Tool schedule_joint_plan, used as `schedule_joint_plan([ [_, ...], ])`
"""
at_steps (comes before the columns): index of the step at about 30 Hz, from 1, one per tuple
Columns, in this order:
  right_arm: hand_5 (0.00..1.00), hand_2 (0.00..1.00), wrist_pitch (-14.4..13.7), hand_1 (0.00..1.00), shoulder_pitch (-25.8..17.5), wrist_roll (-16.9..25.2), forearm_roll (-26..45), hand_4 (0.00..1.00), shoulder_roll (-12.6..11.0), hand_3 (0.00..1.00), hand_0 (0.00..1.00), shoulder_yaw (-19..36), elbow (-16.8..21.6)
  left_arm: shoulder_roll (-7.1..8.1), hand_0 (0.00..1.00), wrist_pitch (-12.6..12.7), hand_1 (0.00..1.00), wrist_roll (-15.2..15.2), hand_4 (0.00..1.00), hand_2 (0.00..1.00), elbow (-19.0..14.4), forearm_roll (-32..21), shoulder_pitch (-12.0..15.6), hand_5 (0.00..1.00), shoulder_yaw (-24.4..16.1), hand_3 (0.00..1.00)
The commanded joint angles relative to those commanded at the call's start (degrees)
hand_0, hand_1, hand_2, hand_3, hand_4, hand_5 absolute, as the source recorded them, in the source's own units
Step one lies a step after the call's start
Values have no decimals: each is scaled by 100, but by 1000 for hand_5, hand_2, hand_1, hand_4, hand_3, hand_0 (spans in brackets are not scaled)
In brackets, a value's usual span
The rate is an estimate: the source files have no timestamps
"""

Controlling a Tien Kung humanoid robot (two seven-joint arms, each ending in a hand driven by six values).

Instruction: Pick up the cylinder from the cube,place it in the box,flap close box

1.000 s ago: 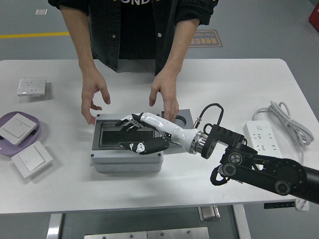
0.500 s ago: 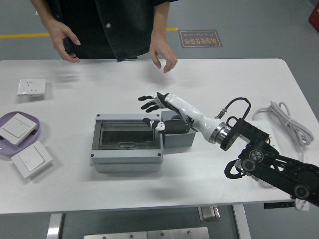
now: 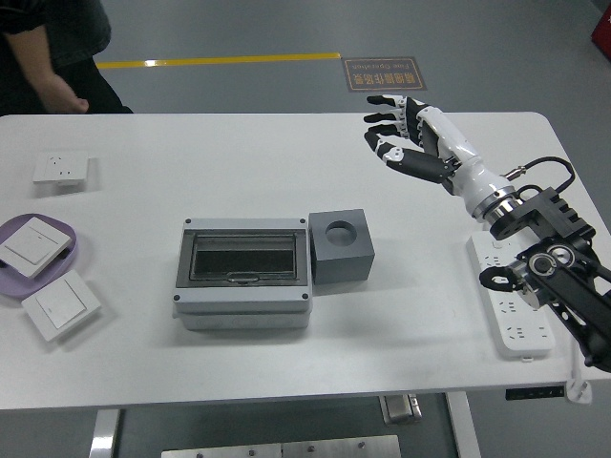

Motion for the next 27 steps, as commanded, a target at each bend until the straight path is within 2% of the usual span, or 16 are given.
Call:
schedule_joint_plan([
  [4,457,744,-40,735,-44,75,226,825,33,813,823,108,-37,4,702,-3,709,3,716,714,9,-70,11,189,63,758],
  [5,998,738,-39,738,-47,81,247,998,38,747,845,119,-48,3,703,-5,709,5,717,714,9,-78,10,193,71,756],
  [27,998,738,5,732,-131,174,360,998,89,726,842,217,-64,-11,702,0,709,0,716,714,11,-90,-12,202,84,756],
])
